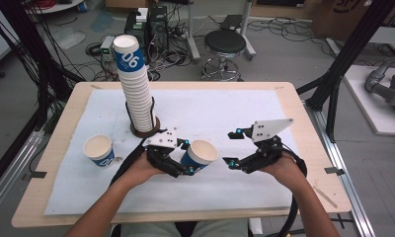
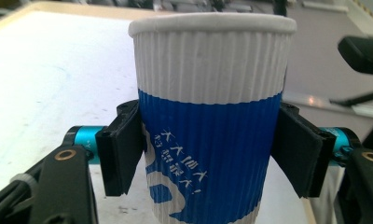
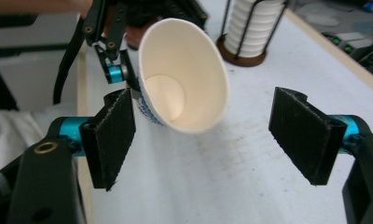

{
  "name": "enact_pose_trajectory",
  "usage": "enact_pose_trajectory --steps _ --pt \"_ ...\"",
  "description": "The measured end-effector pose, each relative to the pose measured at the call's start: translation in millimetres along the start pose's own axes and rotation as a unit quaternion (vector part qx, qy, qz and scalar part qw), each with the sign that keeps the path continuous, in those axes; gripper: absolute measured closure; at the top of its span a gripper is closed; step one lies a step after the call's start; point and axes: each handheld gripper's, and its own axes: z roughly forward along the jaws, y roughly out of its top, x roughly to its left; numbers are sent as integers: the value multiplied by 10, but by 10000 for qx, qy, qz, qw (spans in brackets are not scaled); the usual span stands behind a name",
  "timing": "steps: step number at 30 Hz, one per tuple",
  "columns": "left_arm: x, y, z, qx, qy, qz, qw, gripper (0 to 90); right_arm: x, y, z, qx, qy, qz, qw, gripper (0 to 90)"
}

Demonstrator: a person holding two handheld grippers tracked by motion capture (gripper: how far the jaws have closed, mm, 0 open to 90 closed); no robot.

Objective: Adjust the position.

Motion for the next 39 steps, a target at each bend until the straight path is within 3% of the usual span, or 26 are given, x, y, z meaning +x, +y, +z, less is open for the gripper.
enact_pose_trajectory --steps 7,13,18,27,34,39 --pt "37 -167 -95 -570 388 -137 9975 286 -40 -210 -117 -185 -492 503 9974 219" --pt "62 -261 -161 -966 656 -231 9929 281 -45 -384 -146 -452 -802 796 9926 210" --pt "85 -300 -215 -1244 824 -319 9883 281 -36 -564 -132 -556 -1148 823 9884 210" --pt "119 -316 -278 -1547 1132 -489 9802 275 -42 -859 -125 -790 -1473 1150 9792 203" --pt "156 -327 -290 -1646 1167 -493 9782 275 -51 -877 -204 -957 -1607 1196 9750 204" --pt "130 -308 -316 -1720 1230 -467 9763 273 -33 -882 -203 -959 -1629 1180 9749 204"
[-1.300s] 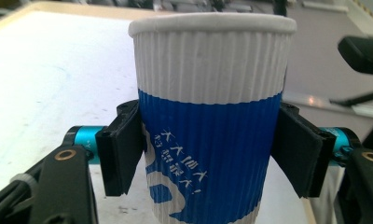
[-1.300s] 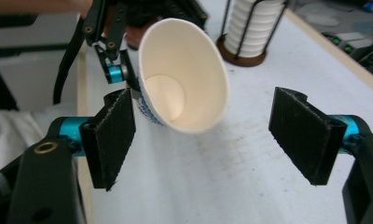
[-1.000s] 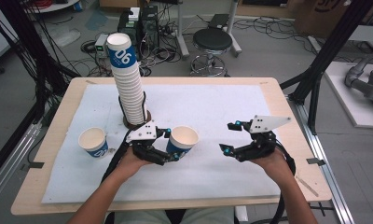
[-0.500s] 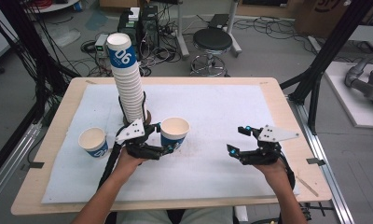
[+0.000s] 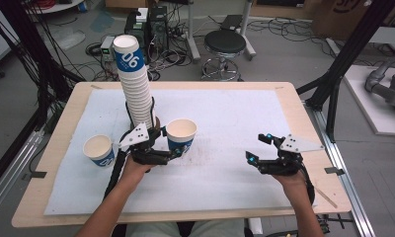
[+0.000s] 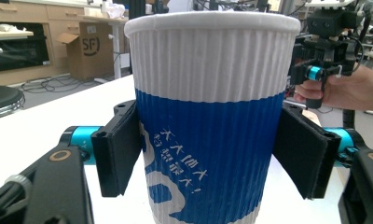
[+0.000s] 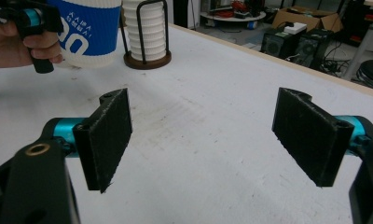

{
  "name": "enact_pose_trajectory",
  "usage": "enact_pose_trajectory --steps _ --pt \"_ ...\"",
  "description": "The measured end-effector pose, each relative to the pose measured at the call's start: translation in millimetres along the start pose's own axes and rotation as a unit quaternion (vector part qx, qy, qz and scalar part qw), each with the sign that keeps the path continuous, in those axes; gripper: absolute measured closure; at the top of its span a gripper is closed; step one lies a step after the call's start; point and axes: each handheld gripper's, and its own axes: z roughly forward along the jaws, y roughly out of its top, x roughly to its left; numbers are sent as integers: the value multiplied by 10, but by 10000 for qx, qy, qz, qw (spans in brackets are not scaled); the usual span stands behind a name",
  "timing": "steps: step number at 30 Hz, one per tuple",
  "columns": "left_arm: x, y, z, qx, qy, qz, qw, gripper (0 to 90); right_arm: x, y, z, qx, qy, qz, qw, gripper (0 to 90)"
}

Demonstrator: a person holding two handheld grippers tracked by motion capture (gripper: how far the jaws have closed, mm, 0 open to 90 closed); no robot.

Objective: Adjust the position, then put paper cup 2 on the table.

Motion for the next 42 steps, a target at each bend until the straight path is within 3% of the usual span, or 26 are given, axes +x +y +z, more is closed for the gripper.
enact_pose_trajectory --steps 16,20,25,31,39,42 --pt "90 -21 44 -187 58 -19 9998 274 -2 -51 6 112 -25 4 9999 204" --pt "116 -24 108 -228 74 71 9997 274 17 -64 9 183 -5 -17 9998 204" --pt "144 -30 235 -255 69 18 9996 273 19 -71 1 173 22 -45 9998 204" --pt "180 -96 431 -114 189 -32 9998 271 17 -74 -5 182 37 -33 9998 204" --pt "298 -302 649 84 496 -316 9982 269 27 -67 19 174 115 -56 9998 204" --pt "323 -365 701 237 561 -331 9976 269 22 -68 11 169 109 -51 9998 204"
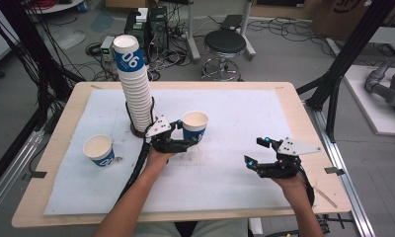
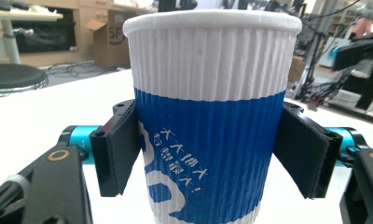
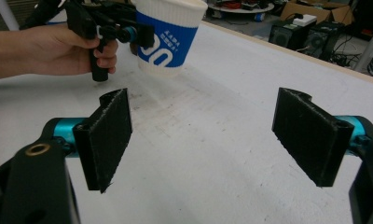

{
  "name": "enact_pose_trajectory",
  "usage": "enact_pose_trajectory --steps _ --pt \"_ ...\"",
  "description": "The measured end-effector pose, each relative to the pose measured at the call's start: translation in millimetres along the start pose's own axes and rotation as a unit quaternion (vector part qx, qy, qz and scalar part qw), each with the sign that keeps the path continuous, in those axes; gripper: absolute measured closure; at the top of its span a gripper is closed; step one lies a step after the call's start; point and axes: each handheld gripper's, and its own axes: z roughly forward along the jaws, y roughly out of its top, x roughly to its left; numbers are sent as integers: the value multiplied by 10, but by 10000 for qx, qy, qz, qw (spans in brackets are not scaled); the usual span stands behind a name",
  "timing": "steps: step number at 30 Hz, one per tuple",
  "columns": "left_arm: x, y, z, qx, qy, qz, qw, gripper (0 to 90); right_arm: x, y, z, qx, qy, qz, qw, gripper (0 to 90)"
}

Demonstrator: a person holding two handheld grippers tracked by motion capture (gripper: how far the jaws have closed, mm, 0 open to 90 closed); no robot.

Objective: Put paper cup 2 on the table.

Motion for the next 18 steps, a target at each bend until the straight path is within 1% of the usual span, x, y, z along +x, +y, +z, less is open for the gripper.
enact_pose_trajectory --steps 1,3,4,5,6,8,9,11,13,14,16,18 --pt "7 -19 17 87 39 28 10000 269 -1 -1 -5 -7 4 14 10000 204" --pt "26 -63 47 213 106 -17 9997 269 -6 -1 -14 -18 -6 -5 10000 204" --pt "34 -80 58 295 197 -32 9994 268 -3 -2 -19 -11 3 11 10000 204" --pt "34 -78 63 296 277 -68 9992 269 -2 -2 -22 -16 1 29 10000 204" --pt "34 -74 66 306 351 -53 9989 269 -6 -3 -24 -31 -12 2 10000 204" --pt "31 -69 81 429 477 -43 9979 269 -4 -2 -27 -33 -8 9 10000 204" --pt "23 -65 90 509 559 -20 9971 269 -3 0 -26 -39 -5 4 10000 204" --pt "4 -54 127 741 609 62 9954 269 2 3 -23 -33 1 11 10000 204" --pt "-30 -45 179 988 673 230 9926 269 7 4 -21 -25 17 14 10000 204" --pt "-48 -39 193 1025 712 283 9918 266 8 4 -19 -32 13 2 10000 204" --pt "-71 -24 205 1087 803 267 9905 266 10 3 -24 -20 19 -1 10000 204" --pt "-92 -8 196 1198 842 330 9887 267 5 0 -31 -29 6 -2 10000 204"
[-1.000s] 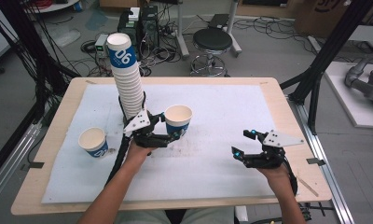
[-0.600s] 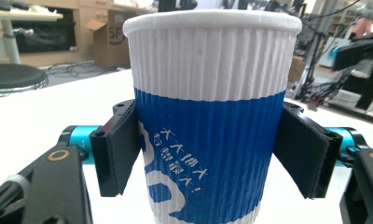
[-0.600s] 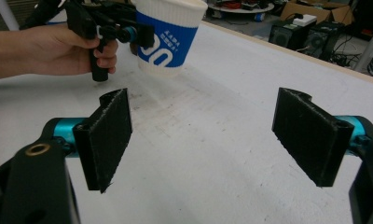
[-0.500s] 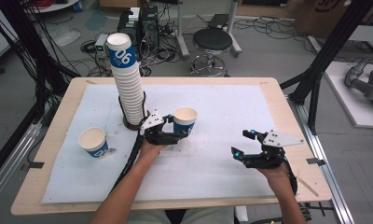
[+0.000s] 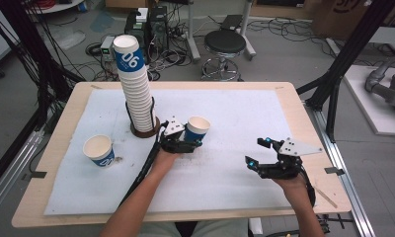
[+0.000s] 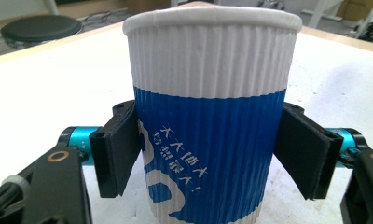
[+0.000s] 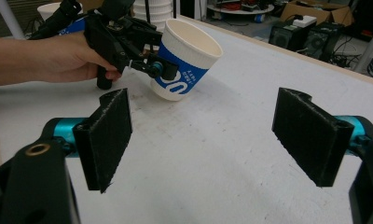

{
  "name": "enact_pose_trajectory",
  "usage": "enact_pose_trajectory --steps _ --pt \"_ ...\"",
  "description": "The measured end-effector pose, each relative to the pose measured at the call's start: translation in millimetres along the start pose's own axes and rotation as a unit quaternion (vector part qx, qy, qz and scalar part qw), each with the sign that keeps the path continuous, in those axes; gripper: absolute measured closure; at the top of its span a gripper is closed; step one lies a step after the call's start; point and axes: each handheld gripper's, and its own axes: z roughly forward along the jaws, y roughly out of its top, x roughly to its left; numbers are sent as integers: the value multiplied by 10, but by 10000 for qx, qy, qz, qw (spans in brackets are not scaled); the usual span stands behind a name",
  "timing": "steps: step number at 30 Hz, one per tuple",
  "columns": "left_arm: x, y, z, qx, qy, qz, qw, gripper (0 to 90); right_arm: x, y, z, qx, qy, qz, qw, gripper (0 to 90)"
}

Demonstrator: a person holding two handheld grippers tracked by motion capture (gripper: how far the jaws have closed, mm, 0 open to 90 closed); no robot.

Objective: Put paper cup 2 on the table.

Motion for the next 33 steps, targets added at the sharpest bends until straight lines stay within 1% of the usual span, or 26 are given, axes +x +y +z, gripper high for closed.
enact_pose_trajectory --steps 2,5,7,8,11,14,15,16,17,18,19,20,22,23,25,26,27,28,29,30,31,33 --pt "-23 17 -29 140 56 95 9998 266 -1 -6 -6 7 0 28 10000 204" --pt "-67 35 -76 352 145 355 9986 263 2 -9 -9 7 -8 36 10000 204" --pt "-95 31 -100 423 185 491 9977 261 9 -5 -12 12 -12 23 10000 204" --pt "-105 24 -111 431 204 506 9976 261 11 -4 -14 16 -7 15 10000 204" --pt "-98 -10 -138 406 212 447 9979 257 16 0 -14 9 -5 12 10000 204" --pt "-87 -49 -159 492 264 442 9975 245 18 5 -7 10 3 17 10000 204" --pt "-81 -66 -160 506 233 436 9975 243 18 5 -1 10 22 6 10000 204" --pt "-77 -84 -163 502 199 379 9978 243 21 6 2 18 24 17 10000 204" --pt "-68 -100 -170 518 179 383 9978 243 22 7 5 19 28 17 10000 204" --pt "-64 -115 -175 505 177 353 9979 242 23 7 9 25 46 20 10000 204" --pt "-66 -117 -179 438 175 306 9984 239 21 6 12 17 40 6 10000 204" --pt "-61 -117 -187 436 156 294 9985 234 20 5 14 24 40 11 10000 204" --pt "-52 -122 -200 442 96 197 9988 196 18 -2 17 51 40 22 10000 204" --pt "-42 -125 -215 456 34 155 9988 181 17 -7 17 64 53 36 10000 204" --pt "-32 -137 -245 462 -35 37 9989 179 15 -13 14 73 58 53 9999 204" --pt "-24 -144 -266 520 -9 17 9986 179 12 -14 13 71 50 45 10000 204" --pt "-22 -154 -288 542 -10 -46 9985 178 12 -15 10 78 57 56 9999 204" --pt "-12 -166 -324 592 -44 -33 9982 179 11 -16 9 78 47 51 9999 204" --pt "-8 -179 -364 587 -54 -20 9983 179 12 -17 6 93 42 58 9999 204" --pt "-4 -194 -408 547 -86 -56 9984 179 7 -20 5 73 32 33 10000 204" --pt "5 -210 -459 499 -176 -91 9986 180 6 -22 3 75 21 31 10000 204" --pt "5 -232 -567 399 -191 -33 9990 181 9 -25 -6 89 25 84 9999 204"
